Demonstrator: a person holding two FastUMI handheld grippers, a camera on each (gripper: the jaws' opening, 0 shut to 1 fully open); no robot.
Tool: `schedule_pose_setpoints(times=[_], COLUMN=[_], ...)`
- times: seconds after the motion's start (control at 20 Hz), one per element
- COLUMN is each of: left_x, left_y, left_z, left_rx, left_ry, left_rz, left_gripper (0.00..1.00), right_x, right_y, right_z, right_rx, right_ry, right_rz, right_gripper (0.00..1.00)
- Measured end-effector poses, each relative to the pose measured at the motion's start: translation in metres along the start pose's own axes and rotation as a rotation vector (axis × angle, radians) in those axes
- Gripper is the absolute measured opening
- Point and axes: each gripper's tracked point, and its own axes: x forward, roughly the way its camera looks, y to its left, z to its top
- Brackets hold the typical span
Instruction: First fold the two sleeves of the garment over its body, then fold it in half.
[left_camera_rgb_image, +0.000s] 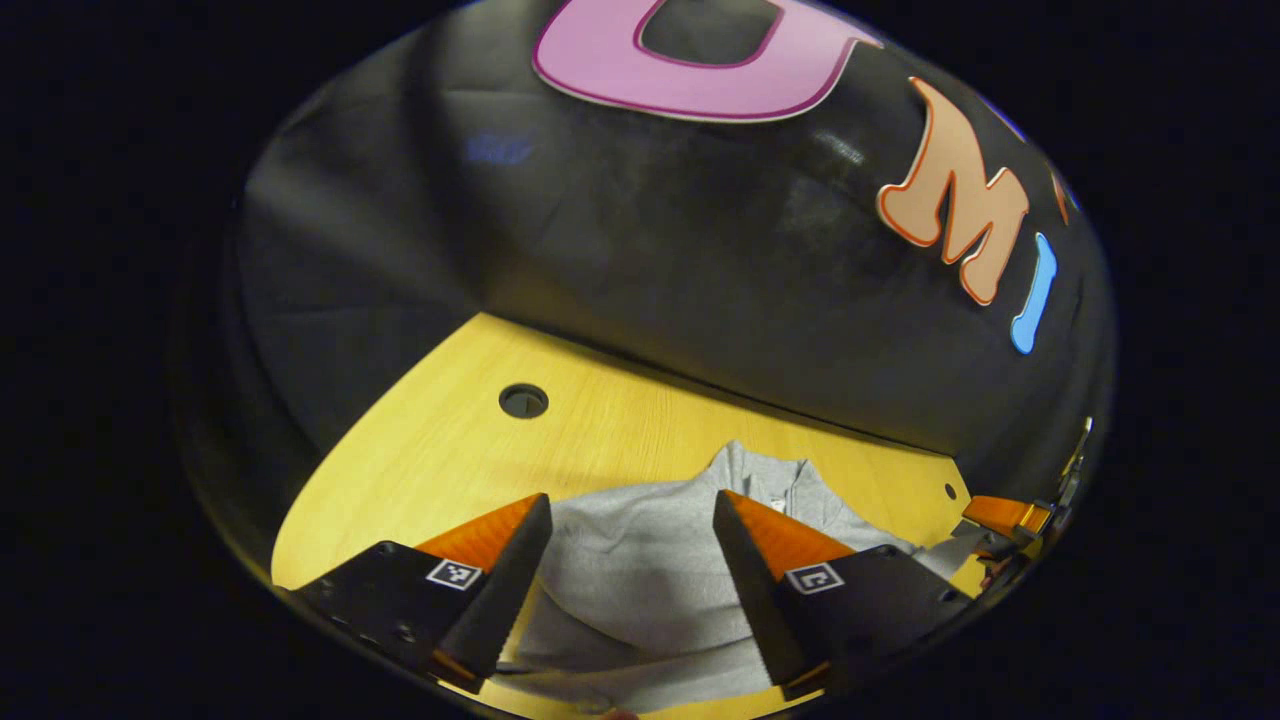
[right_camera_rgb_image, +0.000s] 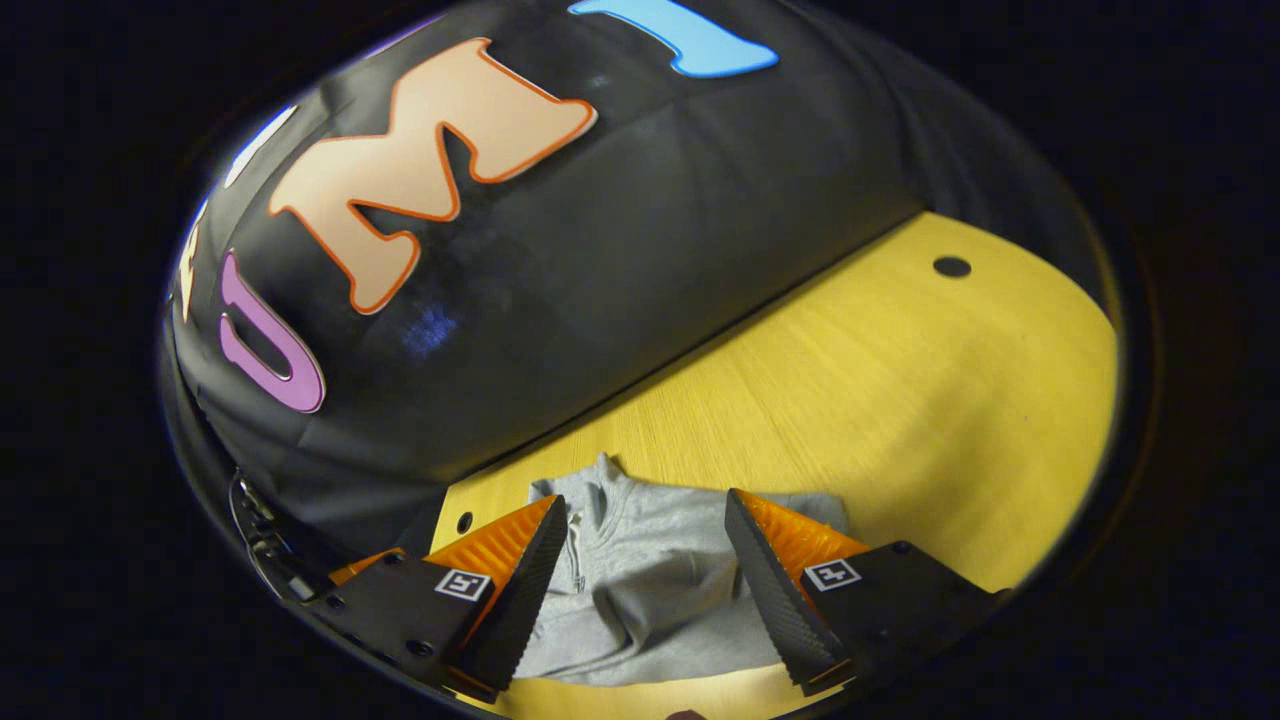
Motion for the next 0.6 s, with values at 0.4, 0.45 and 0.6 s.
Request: schedule_pose_setpoints(times=[0.4,0.45,0.6], left_x=[-0.049,-0.058,-0.086], left_y=[-0.023,-0.024,-0.035], left_z=[0.025,0.026,0.037], left_rx=[0.167,0.194,0.273], left_ry=[-0.123,-0.137,-0.206], left_rz=[0.016,0.018,0.027], left_gripper=[0.95,0.96,0.95], right_x=[-0.056,-0.065,-0.092], right_y=[0.012,0.014,0.025], right_z=[0.039,0.04,0.047], right_rx=[-0.208,-0.238,-0.306], right_ry=[-0.178,-0.193,-0.258], right_rz=[-0.001,0.002,0.015], right_gripper=[0.98,0.98,0.98])
